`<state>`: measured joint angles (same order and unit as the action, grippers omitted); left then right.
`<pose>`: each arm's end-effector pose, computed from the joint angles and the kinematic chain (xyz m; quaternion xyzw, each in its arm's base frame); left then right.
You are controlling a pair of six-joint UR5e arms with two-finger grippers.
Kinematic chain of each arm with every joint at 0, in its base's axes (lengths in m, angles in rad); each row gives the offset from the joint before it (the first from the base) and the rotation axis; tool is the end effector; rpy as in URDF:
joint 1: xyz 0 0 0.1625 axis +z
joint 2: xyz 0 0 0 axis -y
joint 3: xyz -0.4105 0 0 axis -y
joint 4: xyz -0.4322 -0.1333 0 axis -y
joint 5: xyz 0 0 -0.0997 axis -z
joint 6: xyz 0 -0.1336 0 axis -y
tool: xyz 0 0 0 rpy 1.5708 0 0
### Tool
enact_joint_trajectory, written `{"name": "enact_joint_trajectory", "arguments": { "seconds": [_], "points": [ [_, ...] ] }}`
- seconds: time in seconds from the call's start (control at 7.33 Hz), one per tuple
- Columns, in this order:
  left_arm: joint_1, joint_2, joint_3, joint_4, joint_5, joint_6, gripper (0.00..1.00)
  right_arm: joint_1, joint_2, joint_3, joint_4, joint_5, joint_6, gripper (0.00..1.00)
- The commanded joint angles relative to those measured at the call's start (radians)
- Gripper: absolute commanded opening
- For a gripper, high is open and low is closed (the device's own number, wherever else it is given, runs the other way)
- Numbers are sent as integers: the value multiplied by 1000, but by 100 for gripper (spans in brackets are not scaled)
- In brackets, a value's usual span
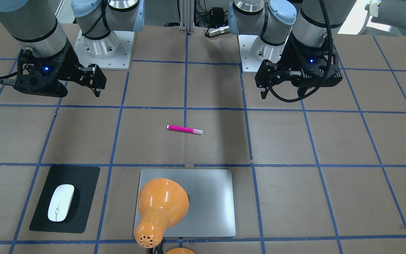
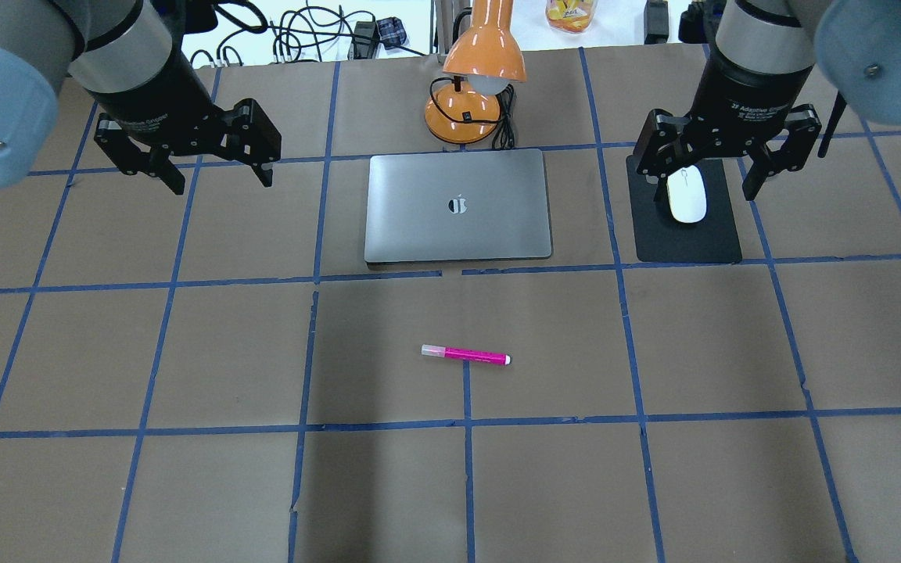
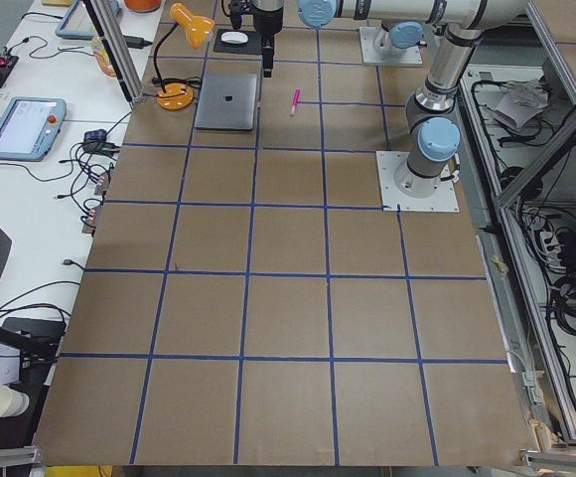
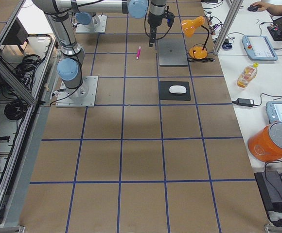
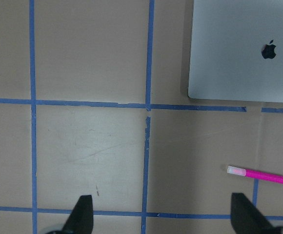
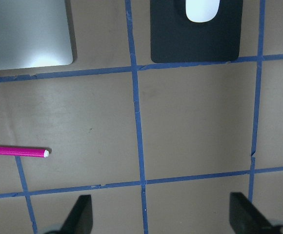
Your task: Place pen and mouse around notebook
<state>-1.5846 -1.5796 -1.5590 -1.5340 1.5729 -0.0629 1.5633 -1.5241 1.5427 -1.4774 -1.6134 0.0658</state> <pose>-0.1405 -0.5389 0.4447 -0.0246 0.9995 -0.0199 0.0003 0.1236 -0.5364 0.4207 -0.0354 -0.9976 -0.0553 0.0229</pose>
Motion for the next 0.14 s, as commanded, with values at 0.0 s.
{"name": "enact_joint_trajectory", "arguments": {
  "seconds": [0.0],
  "points": [
    [0,6,-6,0,-1,0,100,-8,-18,5,6,-2,-3,100]
  ]
}}
